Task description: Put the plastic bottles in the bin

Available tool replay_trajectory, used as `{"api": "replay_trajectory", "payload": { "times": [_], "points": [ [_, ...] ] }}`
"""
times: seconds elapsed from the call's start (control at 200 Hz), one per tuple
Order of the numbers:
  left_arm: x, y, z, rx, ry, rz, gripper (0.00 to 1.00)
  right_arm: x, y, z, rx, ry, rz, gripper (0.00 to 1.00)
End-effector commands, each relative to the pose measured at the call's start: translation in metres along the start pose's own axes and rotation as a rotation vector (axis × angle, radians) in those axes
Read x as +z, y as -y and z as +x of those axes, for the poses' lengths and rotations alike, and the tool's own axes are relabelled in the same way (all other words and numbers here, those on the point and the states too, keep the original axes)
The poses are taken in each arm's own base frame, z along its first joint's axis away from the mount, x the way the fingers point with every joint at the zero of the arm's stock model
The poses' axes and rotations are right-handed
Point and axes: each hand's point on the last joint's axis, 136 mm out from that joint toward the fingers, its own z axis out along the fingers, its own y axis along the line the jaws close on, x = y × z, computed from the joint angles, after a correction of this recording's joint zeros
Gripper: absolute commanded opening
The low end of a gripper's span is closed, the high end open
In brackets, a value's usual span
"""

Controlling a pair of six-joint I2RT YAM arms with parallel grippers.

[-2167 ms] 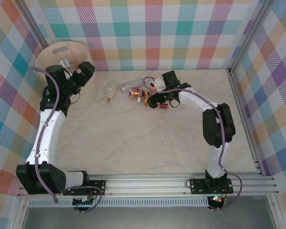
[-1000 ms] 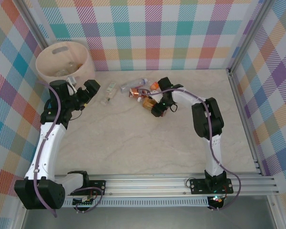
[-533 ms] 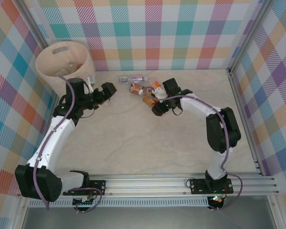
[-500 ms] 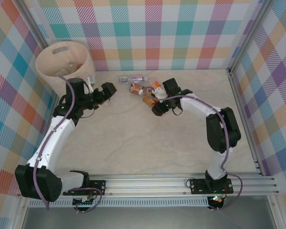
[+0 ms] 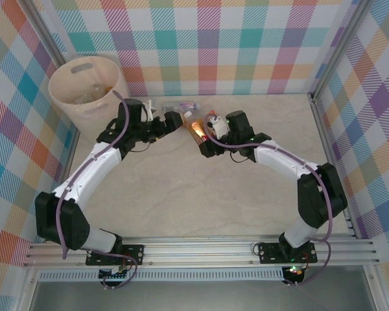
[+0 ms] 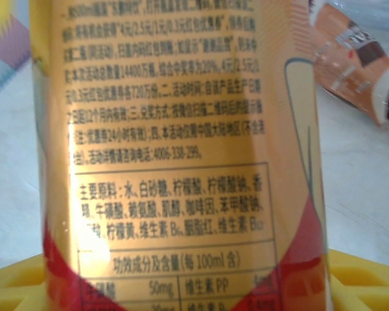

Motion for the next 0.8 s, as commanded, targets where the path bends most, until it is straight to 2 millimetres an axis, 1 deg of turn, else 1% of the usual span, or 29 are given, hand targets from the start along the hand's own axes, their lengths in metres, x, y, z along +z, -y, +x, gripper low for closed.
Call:
{"api": "replay_trajectory", "payload": {
  "times": [0.0,0.05,0.16,0.29,0.39,0.475,0.54,0.64,0.685,0.75,0.795],
  "points": [
    [0.007,0.027,-0.009,0.039,0.033,0.075,1.00,-0.006,-0.032,-0.026,0.063,0.091,-0.144,0.53],
    [0.011,0.028,-0.009,0.040,0.028,0.081,1.00,-0.004,-0.038,-0.029,0.063,0.090,-0.164,0.53],
    [0.019,0.022,-0.009,0.032,0.037,0.046,1.00,-0.002,-0.049,-0.033,0.057,0.090,-0.204,0.53],
    [0.027,0.020,-0.009,0.011,0.047,0.039,1.00,0.000,-0.061,-0.037,0.066,0.090,-0.257,0.54],
    [0.034,0.022,-0.008,-0.022,0.044,0.076,1.00,0.000,-0.065,-0.039,0.065,0.098,-0.271,0.54],
    [0.040,0.026,-0.004,-0.042,0.028,0.115,1.00,0.000,-0.067,-0.043,0.067,0.109,-0.281,0.54],
    [0.044,0.028,0.000,-0.052,0.004,0.133,0.95,0.000,-0.069,-0.047,0.064,0.113,-0.284,0.54],
    [0.045,0.031,0.003,-0.062,-0.008,0.149,0.79,0.000,-0.070,-0.053,0.056,0.120,-0.287,0.54],
    [0.045,0.030,0.003,-0.066,-0.006,0.144,0.74,-0.001,-0.071,-0.056,0.045,0.122,-0.288,0.55],
    [0.043,0.027,0.002,-0.059,0.000,0.125,0.70,-0.002,-0.071,-0.058,0.030,0.118,-0.286,0.56],
    [0.041,0.027,0.000,-0.052,0.006,0.112,0.70,-0.003,-0.073,-0.058,0.013,0.111,-0.286,0.57]
  ]
}}
